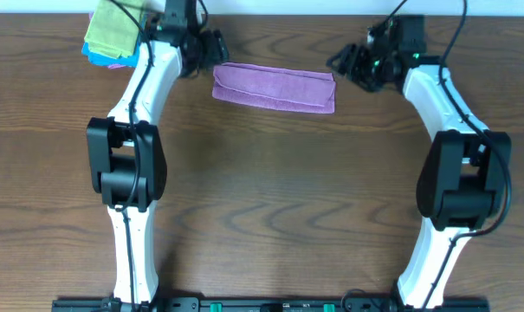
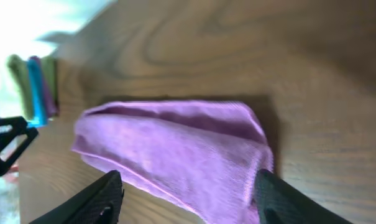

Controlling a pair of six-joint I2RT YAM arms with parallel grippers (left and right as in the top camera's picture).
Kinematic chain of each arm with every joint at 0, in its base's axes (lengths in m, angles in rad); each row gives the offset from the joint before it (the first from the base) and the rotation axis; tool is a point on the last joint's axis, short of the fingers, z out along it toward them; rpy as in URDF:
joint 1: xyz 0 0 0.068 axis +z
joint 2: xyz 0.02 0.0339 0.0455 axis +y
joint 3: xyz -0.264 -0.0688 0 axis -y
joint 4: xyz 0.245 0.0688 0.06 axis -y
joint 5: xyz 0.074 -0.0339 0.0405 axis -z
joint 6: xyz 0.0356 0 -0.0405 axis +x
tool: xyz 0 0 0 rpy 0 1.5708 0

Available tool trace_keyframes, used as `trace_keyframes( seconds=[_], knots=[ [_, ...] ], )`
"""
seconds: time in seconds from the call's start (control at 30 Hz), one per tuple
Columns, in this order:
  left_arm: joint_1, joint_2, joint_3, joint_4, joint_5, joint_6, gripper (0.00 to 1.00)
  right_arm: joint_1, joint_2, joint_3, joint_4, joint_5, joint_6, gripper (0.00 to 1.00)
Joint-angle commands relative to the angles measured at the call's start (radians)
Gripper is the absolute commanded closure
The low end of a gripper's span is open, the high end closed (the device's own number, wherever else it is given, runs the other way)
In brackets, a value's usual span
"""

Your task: Fold the cloth

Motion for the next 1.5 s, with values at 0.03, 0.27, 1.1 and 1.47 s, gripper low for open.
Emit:
trace_keyframes(
  seconds=[0.03, 0.27, 1.1, 1.47],
  knots=[
    [-0.019, 0.007, 0.06, -0.007, -0.009, 0.098, 0.56, 0.037, -0.005, 0.066, -0.029, -0.012, -0.086, 0.72],
    [-0.05, 0.018, -0.016, 0.023, -0.147, 0.107, 0.95, 0.128, -0.004, 0.064, -0.155, 0.271, -0.182, 0.99],
    [-0.095, 0.107, -0.147, 0.049, -0.085, 0.094, 0.94, 0.127, 0.0, 0.063, -0.249, 0.366, -0.192, 0.96],
    [-0.095, 0.135, -0.147, -0.061, -0.089, 0.084, 0.95, 0.021, 0.001, 0.063, -0.298, 0.252, -0.224, 0.54]
  ],
)
